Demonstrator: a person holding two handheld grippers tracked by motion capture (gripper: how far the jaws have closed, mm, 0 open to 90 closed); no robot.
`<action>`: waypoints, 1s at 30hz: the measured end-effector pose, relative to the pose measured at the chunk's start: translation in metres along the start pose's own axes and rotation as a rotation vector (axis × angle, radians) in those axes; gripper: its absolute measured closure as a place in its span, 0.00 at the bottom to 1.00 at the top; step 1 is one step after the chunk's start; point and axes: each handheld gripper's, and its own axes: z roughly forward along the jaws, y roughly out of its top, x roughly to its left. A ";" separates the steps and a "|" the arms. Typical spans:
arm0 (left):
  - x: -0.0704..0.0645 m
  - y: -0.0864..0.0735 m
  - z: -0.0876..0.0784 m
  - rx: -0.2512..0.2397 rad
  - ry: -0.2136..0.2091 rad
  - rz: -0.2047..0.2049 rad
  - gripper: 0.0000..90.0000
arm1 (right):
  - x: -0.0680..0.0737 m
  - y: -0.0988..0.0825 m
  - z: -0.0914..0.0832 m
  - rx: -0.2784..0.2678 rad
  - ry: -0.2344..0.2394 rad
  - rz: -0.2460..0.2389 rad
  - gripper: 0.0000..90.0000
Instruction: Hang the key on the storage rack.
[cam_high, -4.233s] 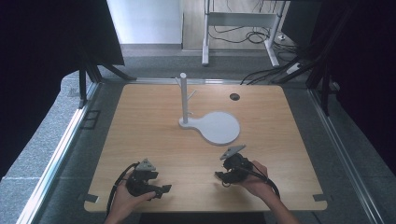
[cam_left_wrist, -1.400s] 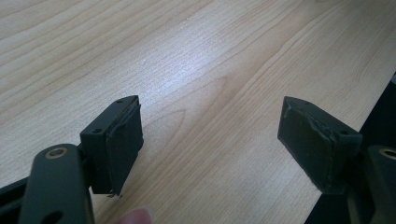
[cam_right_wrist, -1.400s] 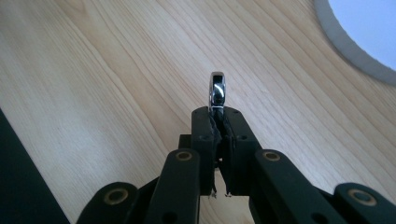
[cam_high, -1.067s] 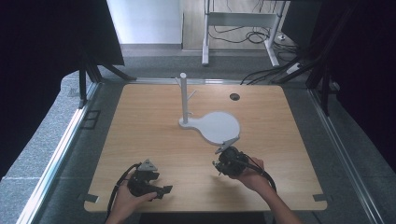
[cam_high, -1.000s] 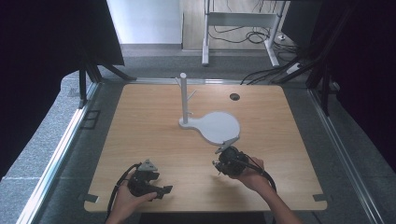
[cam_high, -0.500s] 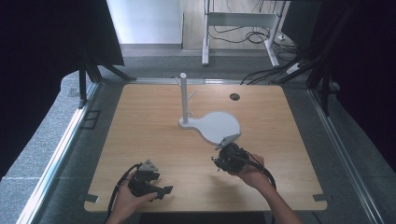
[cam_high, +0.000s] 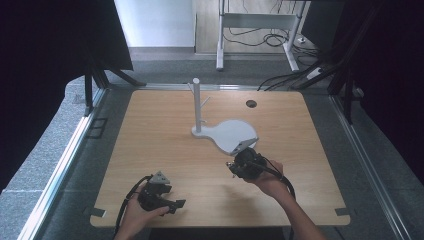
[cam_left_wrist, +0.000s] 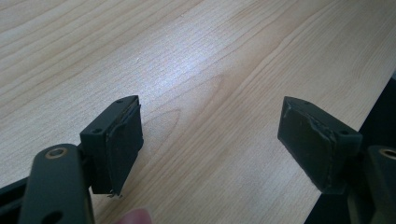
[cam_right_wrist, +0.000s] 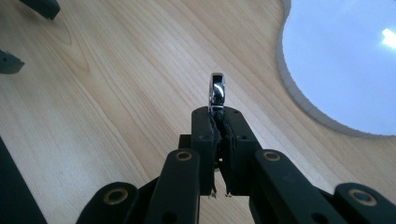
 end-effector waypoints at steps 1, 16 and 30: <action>0.000 0.000 0.000 -0.001 0.000 0.000 0.25 | 0.000 0.001 0.000 -0.002 -0.004 0.000 0.94; 0.002 0.000 -0.002 -0.009 -0.001 -0.006 0.25 | -0.001 0.015 -0.008 -0.003 -0.028 -0.020 0.94; 0.002 0.000 -0.002 -0.009 0.002 -0.004 0.25 | -0.006 0.025 -0.011 -0.031 -0.030 -0.018 0.94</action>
